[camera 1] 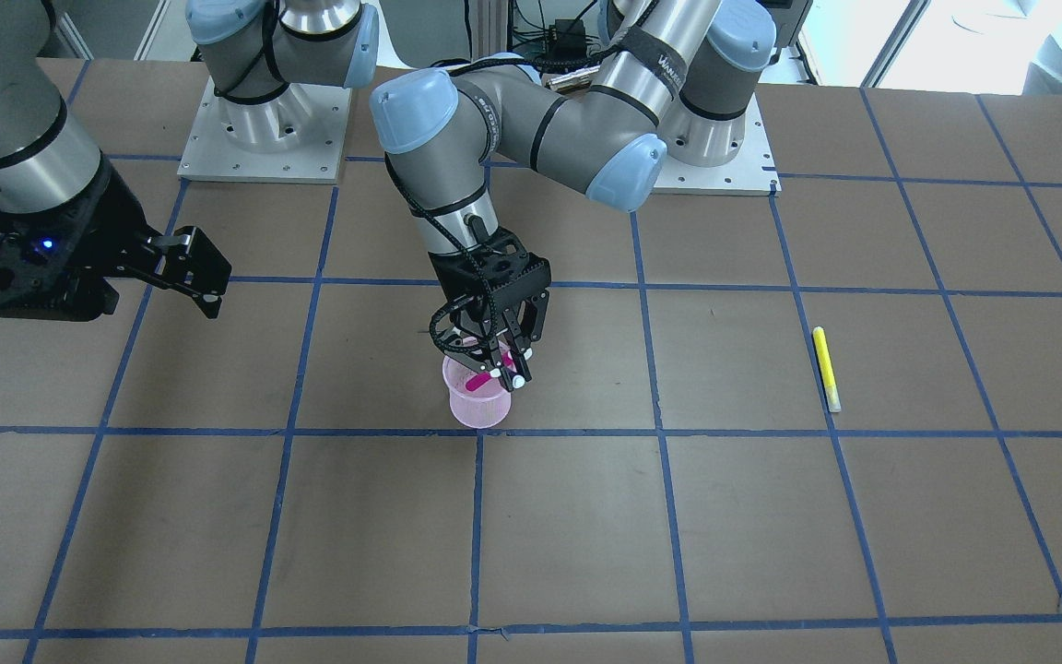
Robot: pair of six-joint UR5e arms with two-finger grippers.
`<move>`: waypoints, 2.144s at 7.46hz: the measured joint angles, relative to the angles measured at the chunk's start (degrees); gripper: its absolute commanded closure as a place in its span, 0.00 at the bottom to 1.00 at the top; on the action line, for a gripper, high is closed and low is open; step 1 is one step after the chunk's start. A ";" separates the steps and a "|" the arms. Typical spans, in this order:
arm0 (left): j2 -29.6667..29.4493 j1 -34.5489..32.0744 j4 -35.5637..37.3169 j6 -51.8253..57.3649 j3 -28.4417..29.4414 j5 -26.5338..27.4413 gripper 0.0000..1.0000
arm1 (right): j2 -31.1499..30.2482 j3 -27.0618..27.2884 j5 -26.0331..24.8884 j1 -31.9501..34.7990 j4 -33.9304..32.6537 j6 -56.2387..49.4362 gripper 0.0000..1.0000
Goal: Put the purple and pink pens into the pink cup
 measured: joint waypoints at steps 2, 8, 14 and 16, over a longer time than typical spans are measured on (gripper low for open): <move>0.05 -0.05 0.44 0.29 0.10 -0.52 0.00 | 0.07 0.01 -0.18 0.01 -0.09 -0.06 0.00; 7.05 15.25 -21.99 41.68 10.38 -15.75 0.00 | -0.44 -0.85 0.00 1.00 -0.25 0.88 0.00; 15.53 34.89 -41.99 59.50 12.03 -27.88 0.00 | -3.46 0.26 1.24 3.67 -1.77 -2.97 0.00; 19.46 35.56 -47.83 64.95 11.53 -31.58 0.00 | -3.48 0.14 0.45 3.51 -2.05 -3.27 0.00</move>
